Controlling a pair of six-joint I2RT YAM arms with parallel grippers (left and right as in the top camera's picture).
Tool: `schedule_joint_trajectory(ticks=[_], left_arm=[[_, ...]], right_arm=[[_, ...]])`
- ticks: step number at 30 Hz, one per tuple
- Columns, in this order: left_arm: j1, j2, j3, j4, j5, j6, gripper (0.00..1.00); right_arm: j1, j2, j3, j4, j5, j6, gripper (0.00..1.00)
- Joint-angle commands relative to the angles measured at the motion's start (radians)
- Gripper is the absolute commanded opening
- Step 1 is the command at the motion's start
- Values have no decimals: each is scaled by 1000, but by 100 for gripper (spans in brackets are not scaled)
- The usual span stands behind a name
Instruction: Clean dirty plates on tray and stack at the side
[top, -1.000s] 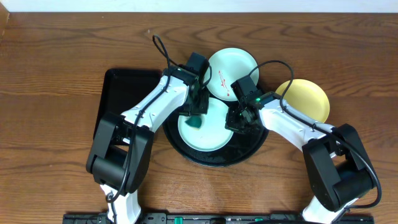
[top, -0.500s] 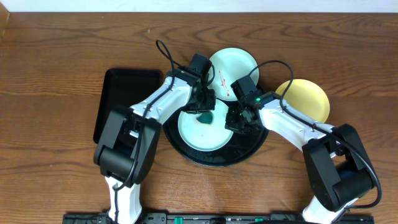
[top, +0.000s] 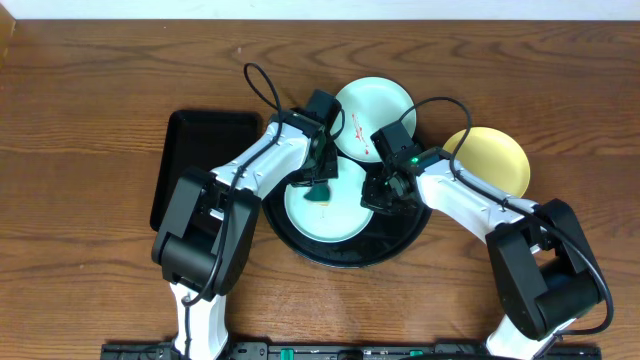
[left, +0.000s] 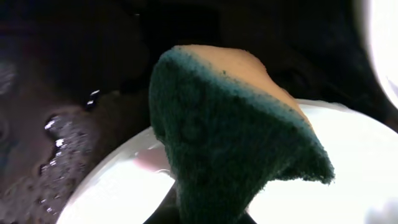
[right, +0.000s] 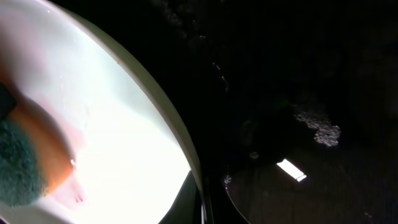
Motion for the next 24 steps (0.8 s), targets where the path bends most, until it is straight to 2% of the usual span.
schedule_joint_trajectory(ticks=[1,4,7,11,13,17,22,24], left_arm=[[35,11,-2,-13,-211,-64,7],[32,11,-2,-29,-150,-35,7],[31,12,-2,-38,176,144,7],[31,12,-2,-47,407,245,8],[31,12,-2,-53,467,279,7],[31,12,-2,-64,422,301,8],[34,12,-2,-103,227,299,8],[34,12,-2,-152,81,262,7]], right_arm=[[4,17,10,-8,10,15,1],[4,17,10,-8,10,15,1],[4,17,10,-8,10,15,1],[4,17,10,-8,10,15,1],[4,17,10,-8,10,15,1],[4,17,10,-8,10,15,1],[4,17,10,-8,10,15,1],[4,17,10,-8,10,15,1]])
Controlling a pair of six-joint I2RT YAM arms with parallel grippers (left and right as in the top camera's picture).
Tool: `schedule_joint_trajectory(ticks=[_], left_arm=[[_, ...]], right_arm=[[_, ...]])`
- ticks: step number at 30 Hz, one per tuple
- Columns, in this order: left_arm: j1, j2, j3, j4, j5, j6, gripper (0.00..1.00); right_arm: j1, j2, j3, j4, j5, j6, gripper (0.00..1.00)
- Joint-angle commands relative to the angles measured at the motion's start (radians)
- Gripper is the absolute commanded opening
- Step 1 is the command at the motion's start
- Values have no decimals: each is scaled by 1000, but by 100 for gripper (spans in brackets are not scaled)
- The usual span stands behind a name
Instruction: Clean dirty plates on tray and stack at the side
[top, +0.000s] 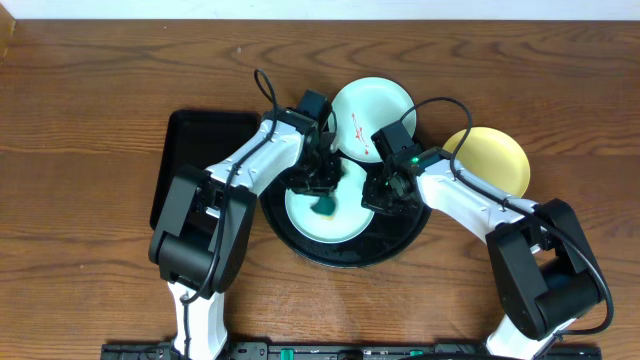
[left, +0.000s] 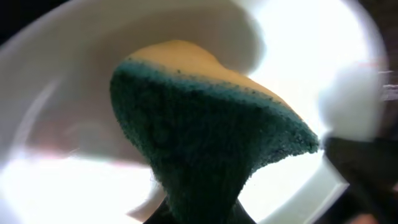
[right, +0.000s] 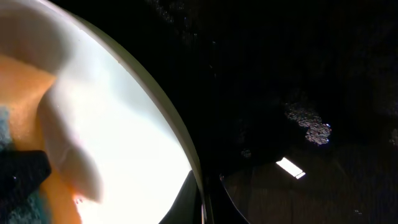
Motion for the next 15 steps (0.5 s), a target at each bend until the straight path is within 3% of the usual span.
schedule_joint_trajectory(ticks=[1,4,7,10,15], left_arm=[[6,13,-3,-66,-262,-34,7],[6,13,-3,-129,-447,-128,8],[4,13,-3,-133,-432,-145,7],[3,13,-3,-111,-325,-143,7],[-7,13,-3,-60,-10,-72,8]], right_arm=[[5,16,10,0,13,15,1],[5,16,10,0,14,15,1],[5,16,10,0,13,15,1],[5,16,10,0,14,15,1],[5,16,10,0,13,15,1]])
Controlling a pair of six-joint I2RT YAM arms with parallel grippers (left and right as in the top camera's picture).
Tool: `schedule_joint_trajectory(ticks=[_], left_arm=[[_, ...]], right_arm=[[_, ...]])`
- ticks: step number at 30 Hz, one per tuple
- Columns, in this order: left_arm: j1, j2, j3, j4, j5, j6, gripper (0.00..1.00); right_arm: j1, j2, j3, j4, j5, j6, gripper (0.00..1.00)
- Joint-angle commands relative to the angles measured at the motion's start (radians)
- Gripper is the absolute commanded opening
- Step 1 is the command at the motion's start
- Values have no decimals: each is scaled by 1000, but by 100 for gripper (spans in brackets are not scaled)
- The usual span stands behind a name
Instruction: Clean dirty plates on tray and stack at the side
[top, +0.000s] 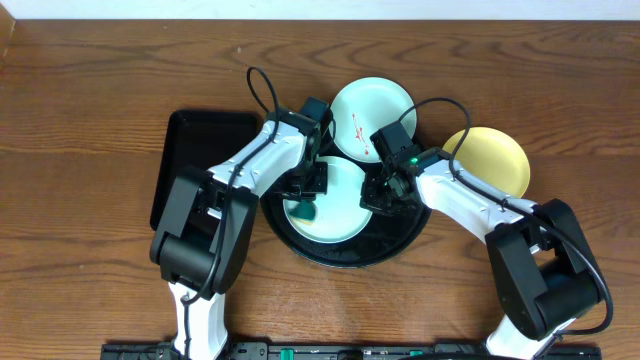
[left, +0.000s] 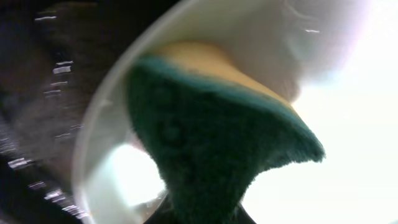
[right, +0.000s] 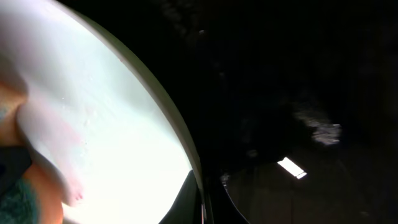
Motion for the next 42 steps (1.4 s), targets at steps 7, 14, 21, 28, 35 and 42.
schedule_joint_trajectory(ticks=[7,14,21,28,35,42], left_arm=[[-51,15,-4,76,240,52,7],[-73,16,-19,-31,-88,-163,7],[-73,15,-19,-26,-163,-180,7],[-73,15,-17,175,-172,-179,7],[-75,15,-17,309,-166,-165,7],[-77,15,-17,146,134,141,7]], right_arm=[[2,16,10,-3,16,15,1],[2,16,10,-3,16,10,1],[2,16,10,-1,16,10,1],[2,16,10,-1,16,10,1],[2,16,10,-2,16,10,1],[2,16,10,-2,16,8,1]])
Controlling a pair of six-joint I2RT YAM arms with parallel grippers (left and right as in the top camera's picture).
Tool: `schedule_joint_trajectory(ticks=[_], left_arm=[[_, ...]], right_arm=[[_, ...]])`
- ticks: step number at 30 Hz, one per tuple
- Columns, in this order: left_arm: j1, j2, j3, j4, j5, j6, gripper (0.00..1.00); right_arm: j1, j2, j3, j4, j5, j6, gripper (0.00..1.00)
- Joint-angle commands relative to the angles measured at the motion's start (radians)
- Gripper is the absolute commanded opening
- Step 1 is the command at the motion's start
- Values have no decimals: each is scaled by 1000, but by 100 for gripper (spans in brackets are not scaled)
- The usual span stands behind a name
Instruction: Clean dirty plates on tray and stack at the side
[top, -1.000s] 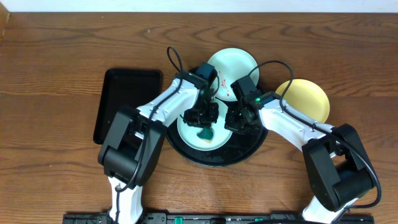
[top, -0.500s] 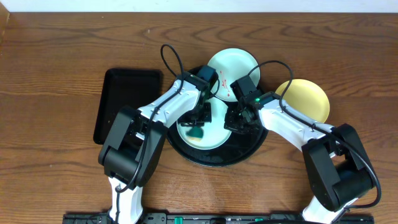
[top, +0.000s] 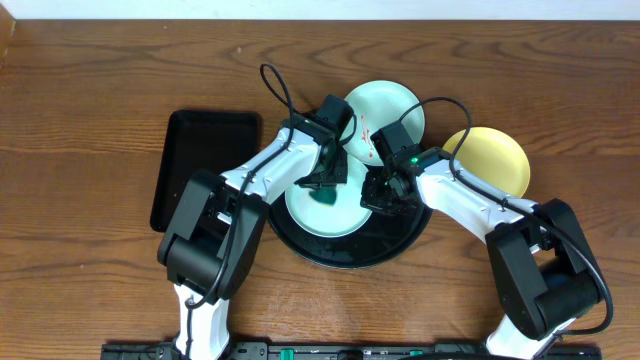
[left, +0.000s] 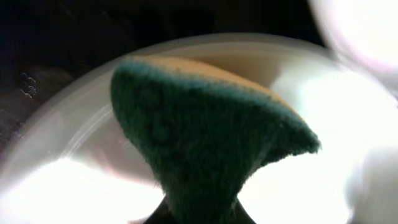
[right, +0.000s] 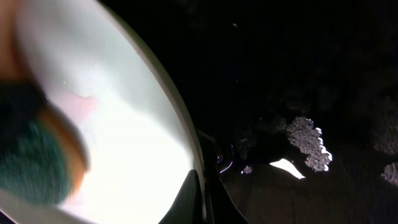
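Note:
A pale green plate (top: 340, 215) lies in the round black tray (top: 400, 235). My left gripper (top: 326, 183) is shut on a green and yellow sponge (top: 322, 196), pressing it on the plate's upper middle. In the left wrist view the sponge (left: 205, 124) fills the middle, with the white plate (left: 311, 180) under it. My right gripper (top: 377, 196) is shut on the plate's right rim. In the right wrist view the plate's edge (right: 180, 124) runs between the jaws, and the sponge (right: 37, 155) shows at the left.
A second pale green plate (top: 392, 108) with a red smear sits behind the tray, partly under my left wrist. To the right lies a yellow plate (top: 495, 160). An oblong black tray (top: 200, 165) lies at the left. The round tray's floor is wet (right: 308, 140).
The sponge has gone from the left part of the plate to its upper middle. The back plate sits slightly further right. My right gripper holds the rim as before.
The sponge was first at the plate's upper middle, then near its centre, then at its left side, and now it is at the upper middle again. All the while my right gripper stayed shut on the plate's right rim.

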Motion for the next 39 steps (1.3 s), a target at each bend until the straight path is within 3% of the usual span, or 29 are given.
schedule_joint_trajectory(ticks=[1,3,8,10,15,23,29,36,39], left_arm=[[-4,15,-5,-84,214,249,7],[-4,15,-5,-127,250,334,7],[4,15,-5,-146,220,382,8],[13,15,-5,-132,140,314,7],[47,15,24,-127,-187,0,7],[53,15,40,-43,-393,-24,7],[51,15,40,-40,-354,0,7],[51,15,40,60,135,294,8],[51,15,40,137,188,307,8]], right_arm=[[2,16,10,-4,15,5,1],[2,16,10,-3,15,5,1],[2,16,10,-4,15,5,1],[2,16,10,-4,15,5,1],[2,16,10,-4,15,5,1],[2,16,10,-4,15,5,1],[2,16,10,-3,15,5,1],[2,16,10,-3,15,5,1],[2,16,10,-3,15,5,1]])
